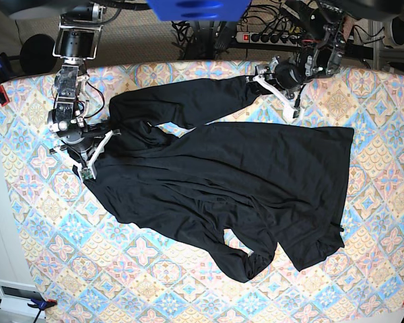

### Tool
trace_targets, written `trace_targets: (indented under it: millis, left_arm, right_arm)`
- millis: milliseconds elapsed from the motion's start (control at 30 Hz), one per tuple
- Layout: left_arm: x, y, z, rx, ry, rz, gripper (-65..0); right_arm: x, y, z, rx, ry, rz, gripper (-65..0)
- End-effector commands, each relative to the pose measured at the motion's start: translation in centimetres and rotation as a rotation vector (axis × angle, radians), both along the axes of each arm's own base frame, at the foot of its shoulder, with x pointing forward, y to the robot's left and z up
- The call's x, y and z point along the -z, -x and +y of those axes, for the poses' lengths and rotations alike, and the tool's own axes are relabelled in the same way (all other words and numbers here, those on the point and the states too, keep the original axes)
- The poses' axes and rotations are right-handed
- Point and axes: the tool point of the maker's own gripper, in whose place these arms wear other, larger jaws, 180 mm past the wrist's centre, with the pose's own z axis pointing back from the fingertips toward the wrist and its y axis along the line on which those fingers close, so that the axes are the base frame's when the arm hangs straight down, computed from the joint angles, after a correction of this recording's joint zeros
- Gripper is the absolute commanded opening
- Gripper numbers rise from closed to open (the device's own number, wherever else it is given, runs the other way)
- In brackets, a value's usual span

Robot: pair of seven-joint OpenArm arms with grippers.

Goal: Layout the t-shirt on the table in an organized manner, then fold the t-shirt properly
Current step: 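Grasp the shirt shoulder edge with the left gripper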

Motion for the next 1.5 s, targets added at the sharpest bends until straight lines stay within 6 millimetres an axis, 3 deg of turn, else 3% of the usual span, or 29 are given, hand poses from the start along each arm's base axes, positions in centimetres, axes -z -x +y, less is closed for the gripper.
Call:
trace_targets:
  millis: [0,100,500,833,967,1233,1467]
  left_arm:
    - [0.6,0.2,0.7,-0.01,-0.028,0.015,-42.4]
    - [1.6,0.7,1.1,-0.025,-0.036,0.045,-42.6]
    - [3.8,1.6,-1.3,-0.084,0.029,0.117,-43.7]
    - [1.9,-0.4,-1.6,-0.075,0.044,0.044,-65.0]
    - [1.4,-1.1,0.4,-0.117,0.021,0.019,-65.0]
    - [-2.7,-3.1,5.1,-0.255,-0.024,-0.138,-65.0]
    - [-3.5,-3.0,9.2,-0.357,-0.082,-0.171,-65.0]
  right_arm:
    - [-1.5,-1.2,-0.5,0.001,0.007,-0.054,-53.3]
    - [-1.4,-1.2,-0.3,-0.003,0.007,-0.051,-53.3]
    - [-1.3,-1.1,-0.4,0.0,0.01,-0.042,-53.3]
    - [-1.4,-1.1,-0.5,0.002,0.007,-0.051,-53.3]
    - [-1.5,-1.2,-0.5,0.001,0.007,-0.052,-53.3]
    - [-1.5,-1.2,-0.5,0.001,0.007,-0.052,-53.3]
    - [-1.5,-1.2,-0.5,0.001,0.007,-0.052,-53.3]
